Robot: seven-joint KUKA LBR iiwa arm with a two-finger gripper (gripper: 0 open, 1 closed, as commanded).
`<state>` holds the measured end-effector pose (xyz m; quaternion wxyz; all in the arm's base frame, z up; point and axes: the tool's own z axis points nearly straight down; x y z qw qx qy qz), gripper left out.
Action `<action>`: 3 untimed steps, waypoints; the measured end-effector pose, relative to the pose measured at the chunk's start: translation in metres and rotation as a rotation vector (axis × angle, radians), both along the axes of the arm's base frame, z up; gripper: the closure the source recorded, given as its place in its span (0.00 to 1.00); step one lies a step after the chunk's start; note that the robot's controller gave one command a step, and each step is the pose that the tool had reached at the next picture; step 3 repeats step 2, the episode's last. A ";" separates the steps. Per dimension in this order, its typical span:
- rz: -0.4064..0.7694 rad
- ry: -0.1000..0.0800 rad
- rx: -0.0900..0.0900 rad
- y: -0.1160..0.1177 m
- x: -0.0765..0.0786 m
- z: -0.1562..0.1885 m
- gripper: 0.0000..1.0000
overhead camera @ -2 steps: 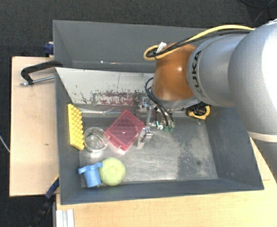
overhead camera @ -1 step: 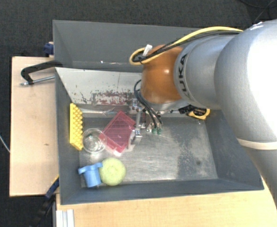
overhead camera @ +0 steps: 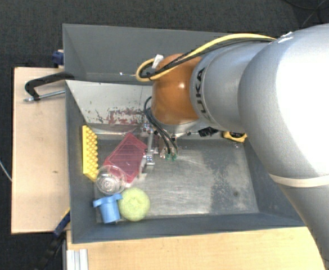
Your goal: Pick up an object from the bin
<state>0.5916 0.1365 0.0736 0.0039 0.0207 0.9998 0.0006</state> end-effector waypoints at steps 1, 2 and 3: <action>-0.101 0.004 -0.005 0.015 -0.002 0.010 1.00; -0.103 0.003 -0.006 0.015 -0.002 0.011 1.00; -0.103 0.003 -0.006 0.015 -0.002 0.011 1.00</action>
Offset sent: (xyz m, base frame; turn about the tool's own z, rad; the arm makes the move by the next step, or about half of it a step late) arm 0.0000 0.0000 0.0000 0.0000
